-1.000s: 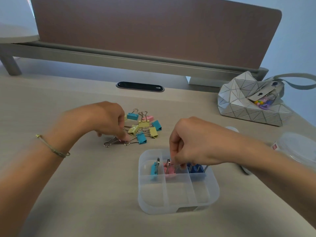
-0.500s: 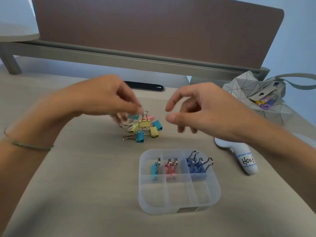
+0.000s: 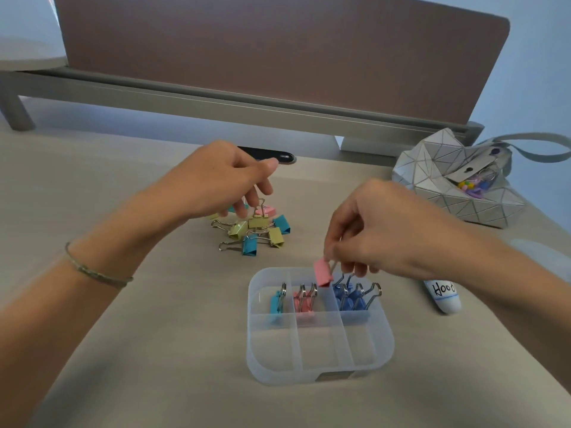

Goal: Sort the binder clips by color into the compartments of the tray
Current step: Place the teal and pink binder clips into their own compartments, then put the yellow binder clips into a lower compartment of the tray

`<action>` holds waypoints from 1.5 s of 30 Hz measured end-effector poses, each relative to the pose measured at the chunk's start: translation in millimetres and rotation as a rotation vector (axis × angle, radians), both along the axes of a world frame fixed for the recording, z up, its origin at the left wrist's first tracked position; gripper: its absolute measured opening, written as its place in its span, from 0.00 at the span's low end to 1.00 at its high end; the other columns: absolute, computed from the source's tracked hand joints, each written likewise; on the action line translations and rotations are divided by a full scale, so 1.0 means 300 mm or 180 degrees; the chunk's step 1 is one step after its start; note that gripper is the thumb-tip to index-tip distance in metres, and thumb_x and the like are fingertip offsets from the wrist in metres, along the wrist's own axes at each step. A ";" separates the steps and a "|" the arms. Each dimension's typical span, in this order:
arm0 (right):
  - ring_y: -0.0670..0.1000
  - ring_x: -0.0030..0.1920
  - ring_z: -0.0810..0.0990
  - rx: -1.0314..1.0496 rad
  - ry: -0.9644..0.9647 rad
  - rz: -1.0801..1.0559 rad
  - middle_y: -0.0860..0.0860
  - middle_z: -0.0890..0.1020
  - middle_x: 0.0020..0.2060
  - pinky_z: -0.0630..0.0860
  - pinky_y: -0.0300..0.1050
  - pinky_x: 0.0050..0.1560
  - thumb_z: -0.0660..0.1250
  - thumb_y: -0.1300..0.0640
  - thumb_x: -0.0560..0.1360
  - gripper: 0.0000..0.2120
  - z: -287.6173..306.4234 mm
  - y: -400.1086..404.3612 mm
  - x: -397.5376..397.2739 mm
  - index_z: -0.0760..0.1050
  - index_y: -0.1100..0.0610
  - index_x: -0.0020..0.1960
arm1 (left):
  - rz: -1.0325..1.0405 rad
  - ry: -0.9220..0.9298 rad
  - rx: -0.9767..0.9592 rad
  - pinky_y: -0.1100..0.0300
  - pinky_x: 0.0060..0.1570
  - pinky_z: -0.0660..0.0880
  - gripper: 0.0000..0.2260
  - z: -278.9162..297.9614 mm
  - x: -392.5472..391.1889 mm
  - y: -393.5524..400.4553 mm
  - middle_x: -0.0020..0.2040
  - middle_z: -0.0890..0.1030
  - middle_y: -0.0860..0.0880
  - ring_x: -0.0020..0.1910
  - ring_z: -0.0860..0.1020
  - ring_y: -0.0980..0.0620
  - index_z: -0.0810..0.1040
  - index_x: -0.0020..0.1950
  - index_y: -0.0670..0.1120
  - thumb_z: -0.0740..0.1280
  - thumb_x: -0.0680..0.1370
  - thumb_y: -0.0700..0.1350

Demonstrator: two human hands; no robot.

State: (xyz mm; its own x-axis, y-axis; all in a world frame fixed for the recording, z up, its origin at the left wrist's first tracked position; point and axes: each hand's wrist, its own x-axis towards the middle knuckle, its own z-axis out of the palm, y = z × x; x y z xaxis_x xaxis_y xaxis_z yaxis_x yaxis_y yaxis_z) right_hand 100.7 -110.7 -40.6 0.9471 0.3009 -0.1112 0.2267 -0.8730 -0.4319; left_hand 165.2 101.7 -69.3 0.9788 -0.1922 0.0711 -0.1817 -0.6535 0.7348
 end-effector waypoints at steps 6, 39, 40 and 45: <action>0.41 0.28 0.83 -0.0430 -0.0028 0.0244 0.47 0.86 0.28 0.81 0.36 0.32 0.71 0.62 0.70 0.08 0.007 0.020 -0.012 0.87 0.54 0.37 | -0.0274 0.0513 0.0798 0.62 0.29 0.71 0.12 -0.040 0.019 0.013 0.39 0.85 0.50 0.34 0.81 0.54 0.85 0.45 0.50 0.65 0.81 0.53; 0.43 0.36 0.78 0.0060 -0.0372 0.0406 0.45 0.82 0.36 0.71 0.36 0.35 0.73 0.53 0.75 0.06 -0.057 0.086 0.107 0.86 0.49 0.51 | -0.1211 0.0889 0.0218 0.58 0.35 0.82 0.15 -0.031 0.043 0.107 0.40 0.87 0.46 0.38 0.84 0.53 0.87 0.55 0.48 0.70 0.75 0.32; 0.43 0.38 0.78 0.0020 -0.0359 0.0436 0.45 0.82 0.39 0.70 0.35 0.36 0.73 0.53 0.74 0.07 -0.071 0.100 0.109 0.85 0.48 0.52 | -0.1235 0.0973 0.0105 0.60 0.34 0.81 0.14 -0.035 0.043 0.111 0.40 0.87 0.45 0.39 0.84 0.54 0.87 0.54 0.47 0.69 0.76 0.31; 0.45 0.42 0.80 0.0012 -0.0295 0.0401 0.46 0.83 0.43 0.72 0.40 0.39 0.73 0.52 0.74 0.07 -0.105 0.119 0.143 0.85 0.49 0.51 | -0.1282 0.1279 0.0781 0.61 0.33 0.80 0.04 -0.090 0.035 0.061 0.46 0.85 0.44 0.43 0.85 0.49 0.86 0.49 0.49 0.73 0.76 0.45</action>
State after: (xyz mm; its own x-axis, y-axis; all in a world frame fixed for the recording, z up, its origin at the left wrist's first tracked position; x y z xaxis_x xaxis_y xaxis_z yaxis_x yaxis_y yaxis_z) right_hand 143.7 -75.0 -72.2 0.9080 0.4183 -0.0235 0.3734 -0.8335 -0.4073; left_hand 175.5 120.1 -96.3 0.7671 -0.5162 -0.3809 -0.1895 -0.7497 0.6341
